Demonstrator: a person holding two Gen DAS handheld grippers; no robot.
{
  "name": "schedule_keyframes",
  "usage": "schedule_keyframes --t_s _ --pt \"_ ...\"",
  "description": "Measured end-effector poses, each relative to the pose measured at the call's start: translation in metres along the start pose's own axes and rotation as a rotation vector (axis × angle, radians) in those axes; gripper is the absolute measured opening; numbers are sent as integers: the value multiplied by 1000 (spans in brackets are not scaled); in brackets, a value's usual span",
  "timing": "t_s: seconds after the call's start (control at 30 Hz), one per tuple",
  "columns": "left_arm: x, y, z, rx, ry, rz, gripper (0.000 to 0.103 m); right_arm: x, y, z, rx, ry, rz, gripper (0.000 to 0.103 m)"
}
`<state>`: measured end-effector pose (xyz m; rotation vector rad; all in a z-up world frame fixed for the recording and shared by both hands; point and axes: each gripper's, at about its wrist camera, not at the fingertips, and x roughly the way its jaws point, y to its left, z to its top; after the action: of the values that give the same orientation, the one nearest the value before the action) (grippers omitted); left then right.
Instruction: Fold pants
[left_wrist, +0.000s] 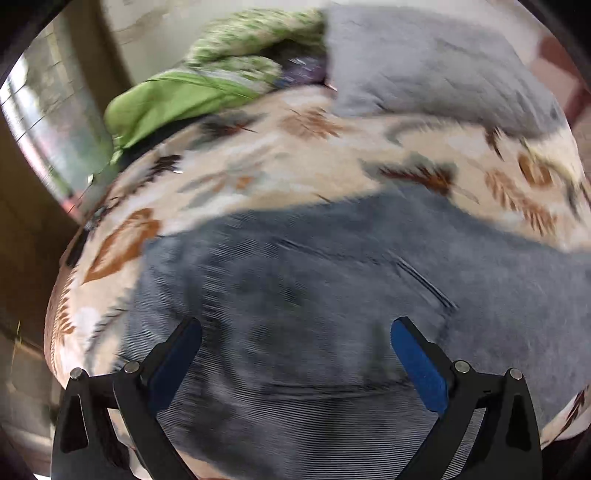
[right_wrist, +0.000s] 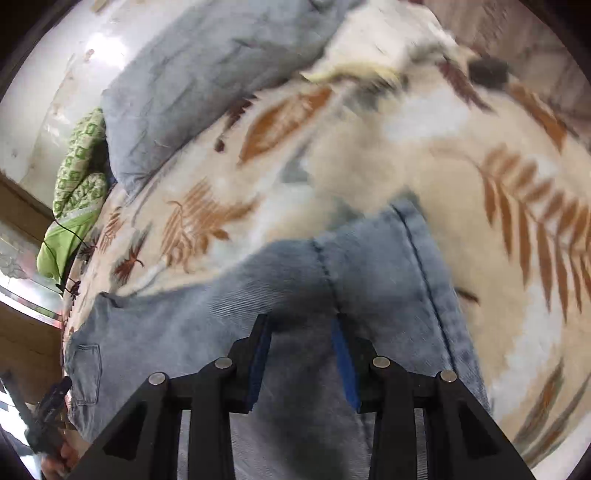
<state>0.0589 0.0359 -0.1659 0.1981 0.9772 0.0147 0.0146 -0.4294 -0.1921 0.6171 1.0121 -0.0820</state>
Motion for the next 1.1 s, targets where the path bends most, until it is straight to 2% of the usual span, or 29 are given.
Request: schedule_keyframes --t_s 0.1,0.17,0.3,0.43,0.63,0.73,0.83,0.97,1.03,1.07,1.1 --pt "14 -16 -13 32 43 3 102 -11 -6 -12 -68 -16 -63 38" --pt "15 -16 -16 28 26 0 102 -16 -9 -22 -84 -19 -67 38" --pt "16 -14 -14 26 54 -25 103 -37 -13 -39 -92 -60 -96 38" --pt "21 -10 -18 12 39 -57 103 -56 -6 -59 -92 -105 -25 38" --pt "17 -8 -28 10 -37 -61 103 -37 8 -86 -143 -15 -97 39" --pt "10 -8 -27 20 -9 -62 103 -41 16 -93 -174 -25 -118 38" --pt "-3 -15 -25 60 30 -30 103 -56 15 -94 -138 -89 -59 38" --pt "-45 -32 -30 115 -81 -43 103 -81 29 -98 -159 -213 17 38" --pt "-64 -38 -29 120 -124 -54 103 -87 42 -101 -183 -244 55 39" --pt "-73 -40 -27 122 -145 -53 103 -89 52 -102 -203 -262 75 42" --pt "-82 -41 -26 121 -164 -46 103 -92 60 -106 -221 -282 89 54"
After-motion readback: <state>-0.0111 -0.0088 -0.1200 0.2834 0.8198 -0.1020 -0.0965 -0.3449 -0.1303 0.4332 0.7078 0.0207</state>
